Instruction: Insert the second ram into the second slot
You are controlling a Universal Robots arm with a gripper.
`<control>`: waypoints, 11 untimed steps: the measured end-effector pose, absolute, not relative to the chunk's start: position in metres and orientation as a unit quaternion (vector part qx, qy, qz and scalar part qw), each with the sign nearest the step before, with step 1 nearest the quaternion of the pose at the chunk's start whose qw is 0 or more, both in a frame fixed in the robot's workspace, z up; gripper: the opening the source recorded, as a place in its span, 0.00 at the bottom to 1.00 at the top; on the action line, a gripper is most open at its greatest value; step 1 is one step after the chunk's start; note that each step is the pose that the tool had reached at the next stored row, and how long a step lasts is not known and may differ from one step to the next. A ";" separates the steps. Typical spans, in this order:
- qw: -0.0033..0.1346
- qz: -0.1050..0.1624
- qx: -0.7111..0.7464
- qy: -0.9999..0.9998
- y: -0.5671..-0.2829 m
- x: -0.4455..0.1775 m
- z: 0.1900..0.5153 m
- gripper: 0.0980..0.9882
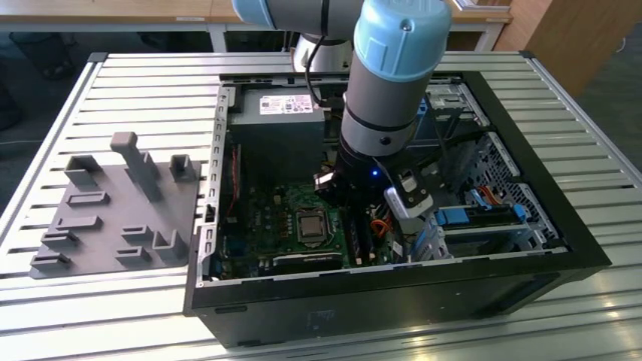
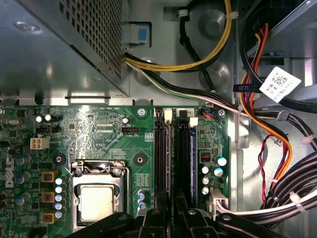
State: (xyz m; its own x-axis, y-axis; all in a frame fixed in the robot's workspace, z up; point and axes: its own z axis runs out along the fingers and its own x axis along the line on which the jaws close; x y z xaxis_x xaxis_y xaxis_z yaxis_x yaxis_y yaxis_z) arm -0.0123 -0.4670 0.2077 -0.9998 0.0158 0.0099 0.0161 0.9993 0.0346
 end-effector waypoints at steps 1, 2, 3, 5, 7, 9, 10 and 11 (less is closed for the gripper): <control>0.005 -0.017 -0.008 -1.000 -0.467 -0.012 0.209 0.13; 0.005 -0.017 -0.008 -1.000 -0.467 -0.012 0.212 0.13; 0.005 -0.017 -0.008 -1.000 -0.467 -0.012 0.215 0.13; 0.005 -0.017 -0.008 -1.000 -0.467 -0.012 0.220 0.13; 0.005 -0.017 -0.008 -1.000 -0.467 -0.012 0.225 0.13; 0.005 -0.017 -0.008 -1.000 -0.467 -0.012 0.226 0.13; 0.005 -0.017 -0.008 -1.000 -0.467 -0.012 0.226 0.13; 0.005 -0.017 -0.008 -1.000 -0.467 -0.012 0.226 0.13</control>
State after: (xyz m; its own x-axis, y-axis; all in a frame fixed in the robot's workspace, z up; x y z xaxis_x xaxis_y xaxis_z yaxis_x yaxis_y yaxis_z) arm -0.0123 -0.4670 0.2259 -0.9998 0.0158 0.0099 0.0161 0.9993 0.0347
